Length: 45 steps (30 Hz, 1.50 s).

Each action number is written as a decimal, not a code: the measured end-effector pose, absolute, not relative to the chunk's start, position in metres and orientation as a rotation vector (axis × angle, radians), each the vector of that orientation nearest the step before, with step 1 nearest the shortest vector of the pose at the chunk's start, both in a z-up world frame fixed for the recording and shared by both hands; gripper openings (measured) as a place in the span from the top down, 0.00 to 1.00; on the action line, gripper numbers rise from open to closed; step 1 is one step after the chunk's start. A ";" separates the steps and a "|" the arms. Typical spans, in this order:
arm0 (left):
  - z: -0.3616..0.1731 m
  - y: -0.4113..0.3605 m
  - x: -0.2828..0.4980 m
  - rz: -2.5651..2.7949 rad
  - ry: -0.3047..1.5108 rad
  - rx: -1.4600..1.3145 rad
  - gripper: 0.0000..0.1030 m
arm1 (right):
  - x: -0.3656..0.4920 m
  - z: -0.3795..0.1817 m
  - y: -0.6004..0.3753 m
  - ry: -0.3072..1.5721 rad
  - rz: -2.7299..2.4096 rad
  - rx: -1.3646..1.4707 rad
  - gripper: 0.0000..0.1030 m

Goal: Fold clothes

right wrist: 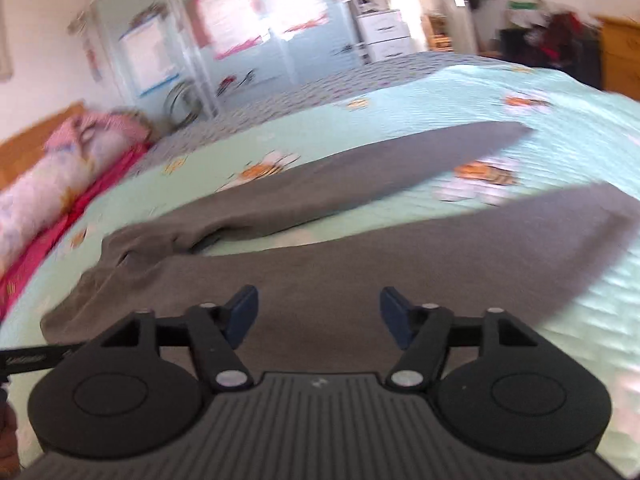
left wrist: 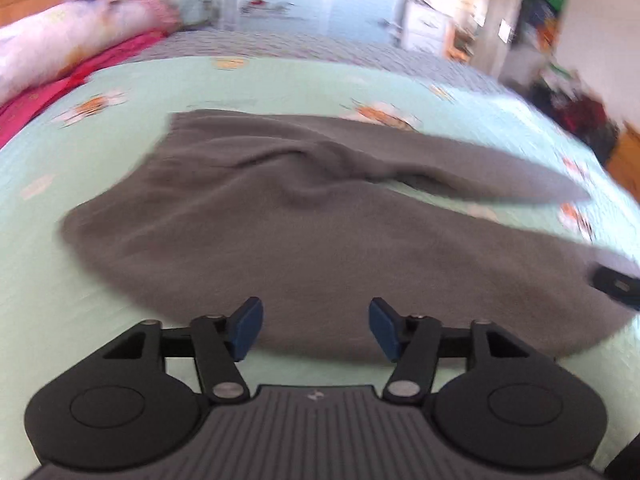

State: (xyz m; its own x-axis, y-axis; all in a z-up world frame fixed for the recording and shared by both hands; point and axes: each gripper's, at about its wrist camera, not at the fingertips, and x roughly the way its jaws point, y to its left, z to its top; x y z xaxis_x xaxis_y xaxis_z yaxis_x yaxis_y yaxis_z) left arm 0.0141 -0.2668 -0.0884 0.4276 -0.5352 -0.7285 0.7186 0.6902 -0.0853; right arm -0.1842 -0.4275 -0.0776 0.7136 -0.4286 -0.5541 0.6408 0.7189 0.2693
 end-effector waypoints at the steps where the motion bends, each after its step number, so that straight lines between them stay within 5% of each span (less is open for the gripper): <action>1: -0.098 -0.274 0.016 -0.789 0.841 0.290 0.36 | -0.171 -0.083 -0.425 0.519 -0.602 0.460 0.32; 5: -0.109 -0.254 0.014 -0.765 0.873 0.282 0.35 | -0.167 -0.111 -0.433 0.674 -0.627 0.438 0.32; 12: -0.081 -0.237 0.011 -0.751 0.860 0.226 0.35 | -0.242 -0.093 -0.440 0.503 -0.754 0.494 0.32; 27: -0.087 -0.277 0.021 -0.736 0.840 0.285 0.34 | -0.110 -0.106 -0.421 0.647 -0.596 0.281 0.28; 37: -0.102 -0.256 0.034 -0.713 0.894 0.222 0.34 | -0.205 -0.104 -0.451 0.606 -0.800 0.275 0.27; 45: -0.072 -0.263 0.009 -0.734 0.879 0.250 0.33 | -0.154 -0.077 -0.399 0.551 -0.621 0.299 0.27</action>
State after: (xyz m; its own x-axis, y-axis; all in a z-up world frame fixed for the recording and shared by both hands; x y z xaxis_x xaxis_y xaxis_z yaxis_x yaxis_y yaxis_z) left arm 0.0094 -0.2629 -0.0722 0.4164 -0.4793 -0.7726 0.6746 0.7325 -0.0908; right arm -0.1539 -0.3985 -0.0769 0.6773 -0.4659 -0.5694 0.6204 0.7777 0.1014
